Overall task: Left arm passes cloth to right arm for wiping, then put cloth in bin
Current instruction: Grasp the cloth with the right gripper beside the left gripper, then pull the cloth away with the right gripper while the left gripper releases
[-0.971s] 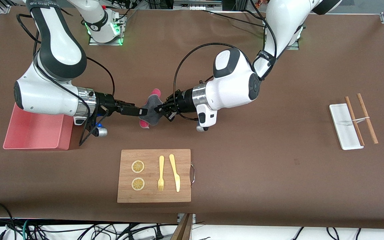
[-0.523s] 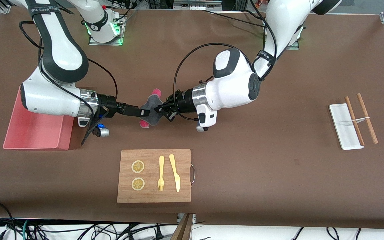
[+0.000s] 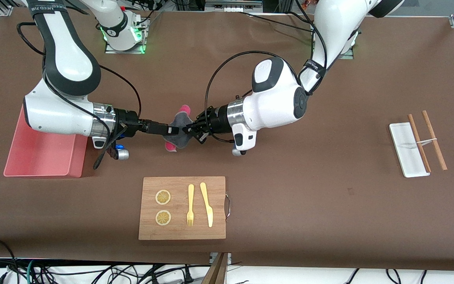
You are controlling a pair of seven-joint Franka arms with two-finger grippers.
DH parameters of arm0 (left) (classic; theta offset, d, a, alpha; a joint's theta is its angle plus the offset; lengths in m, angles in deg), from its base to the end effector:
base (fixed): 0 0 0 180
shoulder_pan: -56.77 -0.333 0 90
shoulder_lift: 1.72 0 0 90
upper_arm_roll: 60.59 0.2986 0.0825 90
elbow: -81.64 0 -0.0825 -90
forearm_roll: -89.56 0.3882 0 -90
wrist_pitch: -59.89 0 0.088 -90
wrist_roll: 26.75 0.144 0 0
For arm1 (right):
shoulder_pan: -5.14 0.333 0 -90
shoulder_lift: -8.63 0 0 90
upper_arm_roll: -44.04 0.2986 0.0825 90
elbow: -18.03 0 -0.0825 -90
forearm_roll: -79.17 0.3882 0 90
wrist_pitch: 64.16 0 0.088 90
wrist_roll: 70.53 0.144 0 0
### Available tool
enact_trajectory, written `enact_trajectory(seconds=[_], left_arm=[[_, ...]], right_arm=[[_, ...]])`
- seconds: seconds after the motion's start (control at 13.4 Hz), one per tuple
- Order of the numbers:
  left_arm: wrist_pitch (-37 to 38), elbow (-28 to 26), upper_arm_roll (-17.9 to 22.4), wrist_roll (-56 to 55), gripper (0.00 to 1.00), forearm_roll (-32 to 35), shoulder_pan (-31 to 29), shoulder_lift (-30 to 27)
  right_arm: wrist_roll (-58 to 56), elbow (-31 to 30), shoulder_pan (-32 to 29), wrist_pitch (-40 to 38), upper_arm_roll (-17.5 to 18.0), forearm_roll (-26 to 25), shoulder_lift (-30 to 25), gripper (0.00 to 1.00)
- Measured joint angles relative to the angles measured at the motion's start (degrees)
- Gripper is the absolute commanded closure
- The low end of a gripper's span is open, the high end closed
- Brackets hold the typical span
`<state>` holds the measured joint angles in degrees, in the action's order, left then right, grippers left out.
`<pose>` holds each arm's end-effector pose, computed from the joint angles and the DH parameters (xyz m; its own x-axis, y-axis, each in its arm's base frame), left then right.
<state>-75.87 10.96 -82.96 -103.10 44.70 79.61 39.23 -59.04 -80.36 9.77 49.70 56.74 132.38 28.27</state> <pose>0.5967 -0.5196 0.3882 0.3845 0.5075 -0.7711 0.9227 -0.2377 0.3036 0.6061 0.2584 0.3716 0.9129 -0.1555 -0.3773 -0.3893 -0.6093 -0.6908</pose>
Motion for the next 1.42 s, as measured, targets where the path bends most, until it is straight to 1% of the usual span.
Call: enact_trajectory(seconds=[0.07,0.15,0.22,0.3,0.37,0.75,0.82,0.9,0.97,1.27,1.34,1.42], left_arm=[[0.0,0.0,0.0,0.0,1.0,0.0,0.0,0.0],[0.0,0.0,0.0,0.0,1.0,0.0,0.0,0.0],[0.0,0.0,0.0,0.0,1.0,0.0,0.0,0.0],[0.0,0.0,0.0,0.0,1.0,0.0,0.01,0.01],[0.0,0.0,0.0,0.0,1.0,0.0,0.02,0.03],[0.0,0.08,0.0,0.0,1.0,0.0,0.03,0.05],[0.0,0.15,0.0,0.0,0.78,0.0,0.03,0.05],[0.0,0.22,0.0,0.0,0.13,0.0,0.03,0.05],[0.0,0.32,0.01,-0.09,0.0,0.0,0.02,0.05],[0.01,1.31,0.53,-0.55,0.0,0.0,-0.26,-0.12],[0.65,1.49,0.79,-0.55,0.0,0.41,-0.69,-0.47],[2.99,1.66,0.99,-0.55,0.0,1.98,-1.59,-1.05]], right_arm=[[-0.34,-0.08,0.0,-0.02,0.0,0.05,0.0,0.47],[-0.82,-0.24,0.0,-0.02,0.0,0.08,0.0,0.56],[-1.51,-0.57,0.0,-0.02,-0.02,0.1,0.0,0.76],[-2.35,-1.0,-0.01,-0.02,-0.15,0.11,0.0,0.93],[-2.97,-1.32,-0.03,-0.02,-0.43,0.13,0.01,1.0],[-3.52,-1.41,-0.12,-0.6,-1.08,0.28,-0.17,1.0],[-3.53,-1.41,-0.12,-0.61,-1.17,0.3,-0.24,1.0],[-3.52,-1.4,-0.13,-0.61,-1.28,0.32,-0.34,1.0],[-3.52,-1.39,-0.13,-0.61,-1.35,0.33,-0.49,1.0],[-3.53,-1.35,-0.13,-1.01,-1.54,0.33,-0.83,1.0],[-3.53,-1.35,-0.13,-1.12,-1.54,0.3,-0.83,1.0],[-3.53,-1.36,-0.13,-1.29,-1.54,-0.02,-0.82,1.0]])
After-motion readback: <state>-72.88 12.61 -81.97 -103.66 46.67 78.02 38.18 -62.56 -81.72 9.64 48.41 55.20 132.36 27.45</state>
